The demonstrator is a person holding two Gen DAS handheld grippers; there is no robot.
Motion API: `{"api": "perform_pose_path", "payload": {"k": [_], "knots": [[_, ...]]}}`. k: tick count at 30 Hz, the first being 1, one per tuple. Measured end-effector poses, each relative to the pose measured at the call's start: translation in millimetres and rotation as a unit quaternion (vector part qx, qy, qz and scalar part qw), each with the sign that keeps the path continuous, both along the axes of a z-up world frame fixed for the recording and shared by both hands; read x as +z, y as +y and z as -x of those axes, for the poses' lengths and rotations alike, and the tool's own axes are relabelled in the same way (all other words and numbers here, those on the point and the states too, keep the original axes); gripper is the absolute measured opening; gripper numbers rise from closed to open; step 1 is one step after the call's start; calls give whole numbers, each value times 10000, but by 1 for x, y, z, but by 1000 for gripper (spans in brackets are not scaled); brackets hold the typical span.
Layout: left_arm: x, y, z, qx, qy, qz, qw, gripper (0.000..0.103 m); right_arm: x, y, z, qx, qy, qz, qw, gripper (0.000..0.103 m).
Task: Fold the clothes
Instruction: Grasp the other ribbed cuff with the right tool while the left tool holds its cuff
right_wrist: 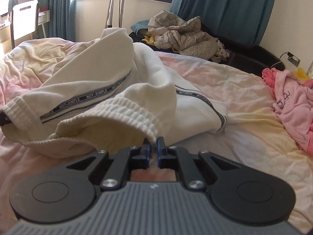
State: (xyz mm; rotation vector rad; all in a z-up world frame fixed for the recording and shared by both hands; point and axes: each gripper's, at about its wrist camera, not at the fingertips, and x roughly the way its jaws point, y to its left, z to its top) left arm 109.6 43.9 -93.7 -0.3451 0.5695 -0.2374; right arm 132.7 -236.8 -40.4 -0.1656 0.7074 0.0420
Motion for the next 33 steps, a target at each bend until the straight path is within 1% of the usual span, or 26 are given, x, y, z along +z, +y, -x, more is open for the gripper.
{"api": "perform_pose_path", "payload": {"k": [3, 6, 9, 10, 12, 14, 15, 17, 19, 23, 25, 27, 28, 30, 31, 33], "knots": [[3, -2, 7, 34, -26, -166, 9999, 44, -25, -13, 7, -288, 292, -340, 9986, 6], [7, -4, 13, 57, -29, -333, 9994, 44, -39, -15, 5, -390, 475, -366, 9974, 6], [10, -8, 19, 63, -84, -564, 9984, 44, -38, -17, 9, -457, 290, -535, 9971, 6], [10, -10, 20, 66, -104, -643, 9979, 44, -36, -16, 12, -400, 151, -490, 9979, 9], [12, -13, 22, 77, -155, -814, 9965, 44, -31, -12, 16, -265, -81, -302, 9992, 12], [12, -16, 24, 75, -202, -956, 9952, 44, -28, -5, 19, -135, -274, 39, 9995, 25], [12, -19, 24, 57, -219, -1036, 9944, 44, -26, -2, 20, -43, -417, 287, 9987, 28], [12, -25, 25, 15, -256, -1206, 9924, 44, -24, 7, 20, 235, -721, 756, 9943, 35], [12, -30, 26, -31, -339, -1370, 9900, 44, -24, 15, 20, 483, -944, 1080, 9885, 39], [11, -39, 26, -138, -458, -1633, 9854, 44, -34, 18, 9, 719, -1123, 1432, 9807, 37], [8, -44, 25, -268, -434, -1736, 9835, 44, -41, 16, 1, 728, -1056, 1530, 9799, 37], [5, -48, 24, -352, -433, -1849, 9812, 44, -46, 10, -6, 585, -878, 1469, 9835, 37], [5, -48, 24, -362, -442, -1868, 9807, 44, -46, 6, -9, 479, -801, 1361, 9863, 36], [5, -48, 24, -388, -460, -1819, 9815, 44, -42, -6, -13, 194, -652, 903, 9936, 25], [6, -46, 24, -423, -477, -1691, 9835, 44, -40, -13, -14, 25, -570, 569, 9967, 19], [8, -43, 25, -422, -545, -1557, 9854, 44, -37, -27, -16, -298, -417, -51, 9987, 18]]}}
